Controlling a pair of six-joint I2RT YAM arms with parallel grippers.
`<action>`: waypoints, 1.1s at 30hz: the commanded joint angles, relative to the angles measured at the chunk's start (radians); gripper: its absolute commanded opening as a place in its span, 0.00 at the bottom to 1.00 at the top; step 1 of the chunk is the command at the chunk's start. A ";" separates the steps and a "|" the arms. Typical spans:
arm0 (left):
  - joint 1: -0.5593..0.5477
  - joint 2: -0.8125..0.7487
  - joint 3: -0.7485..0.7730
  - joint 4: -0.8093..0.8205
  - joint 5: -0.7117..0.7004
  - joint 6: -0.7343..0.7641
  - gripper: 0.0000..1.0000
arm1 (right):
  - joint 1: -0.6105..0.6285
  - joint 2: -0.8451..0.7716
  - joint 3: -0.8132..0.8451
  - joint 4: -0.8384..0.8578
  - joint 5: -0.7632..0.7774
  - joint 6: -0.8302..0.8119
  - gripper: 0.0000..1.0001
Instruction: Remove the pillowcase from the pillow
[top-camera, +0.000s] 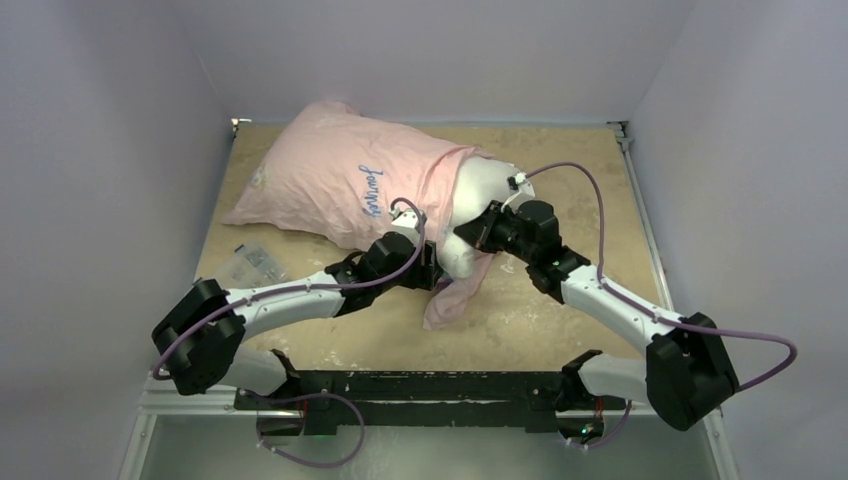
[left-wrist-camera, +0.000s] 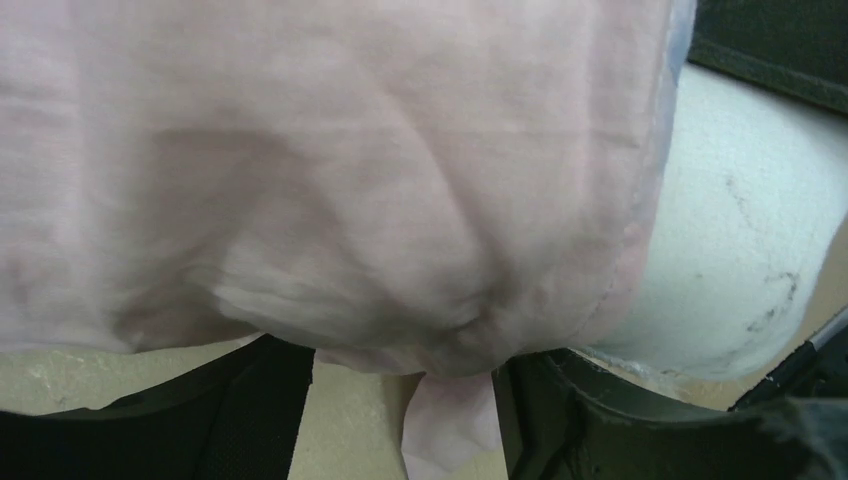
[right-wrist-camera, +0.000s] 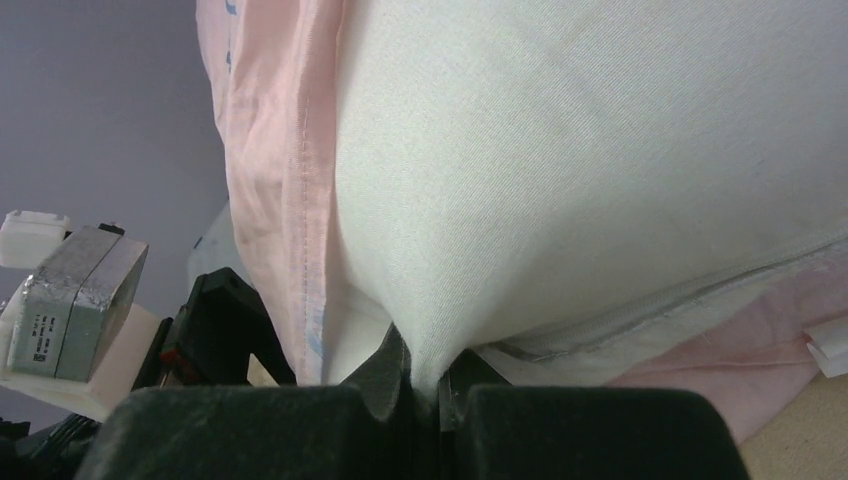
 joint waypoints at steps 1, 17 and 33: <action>0.000 0.010 -0.004 0.130 -0.138 -0.040 0.57 | 0.004 -0.065 0.045 0.077 -0.038 -0.010 0.00; 0.321 0.026 -0.010 0.032 -0.429 -0.139 0.00 | 0.001 -0.358 0.265 -0.279 0.273 -0.048 0.00; 0.781 0.017 -0.154 0.073 -0.184 -0.297 0.00 | 0.000 -0.563 0.353 -0.410 0.207 -0.158 0.00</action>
